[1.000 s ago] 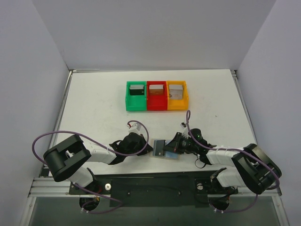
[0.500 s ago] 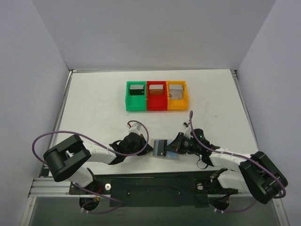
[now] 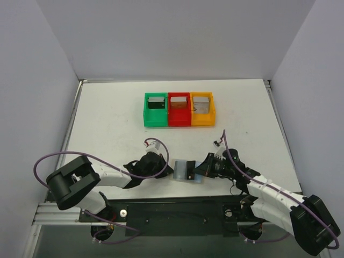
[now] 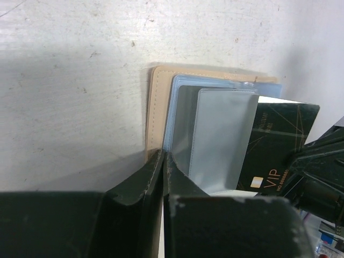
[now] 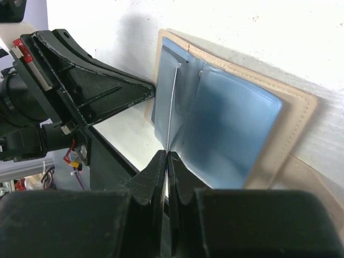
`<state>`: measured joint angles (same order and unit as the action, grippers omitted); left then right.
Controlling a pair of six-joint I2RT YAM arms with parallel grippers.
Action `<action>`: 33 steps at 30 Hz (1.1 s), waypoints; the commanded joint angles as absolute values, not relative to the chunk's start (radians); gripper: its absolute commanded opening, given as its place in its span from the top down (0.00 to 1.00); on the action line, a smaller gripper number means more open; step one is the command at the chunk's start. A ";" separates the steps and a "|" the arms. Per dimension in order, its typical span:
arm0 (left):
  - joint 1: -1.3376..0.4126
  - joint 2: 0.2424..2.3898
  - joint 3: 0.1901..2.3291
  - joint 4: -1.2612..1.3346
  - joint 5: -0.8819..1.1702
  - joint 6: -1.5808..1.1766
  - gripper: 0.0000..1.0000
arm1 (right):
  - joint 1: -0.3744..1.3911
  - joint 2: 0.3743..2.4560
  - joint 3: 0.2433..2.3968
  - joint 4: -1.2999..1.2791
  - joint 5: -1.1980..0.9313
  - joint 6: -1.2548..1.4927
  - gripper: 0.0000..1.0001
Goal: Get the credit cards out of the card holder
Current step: Remove the credit card from the card holder.
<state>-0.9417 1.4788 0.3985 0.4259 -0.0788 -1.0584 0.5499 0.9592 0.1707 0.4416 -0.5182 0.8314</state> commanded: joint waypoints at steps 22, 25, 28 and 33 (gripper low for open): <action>-0.945 1.134 0.482 0.130 -0.095 -0.925 0.35 | 0.543 0.741 0.388 0.040 -0.489 0.704 1.00; -0.937 1.013 0.509 0.078 -0.124 -0.859 0.31 | 0.546 0.750 0.477 -0.038 -0.535 0.646 1.00; -0.872 0.817 0.522 0.042 -0.094 -0.751 0.33 | 0.561 0.775 0.587 -0.191 -0.564 0.543 1.00; -0.651 0.598 0.555 0.017 0.243 -0.681 0.32 | 0.616 0.824 0.819 -0.417 -0.649 0.407 1.00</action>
<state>-0.7914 0.7139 0.4862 0.0193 -0.0296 -0.7872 0.5709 0.8005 0.6617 -0.2073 -0.5606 0.5499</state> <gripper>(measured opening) 0.672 0.002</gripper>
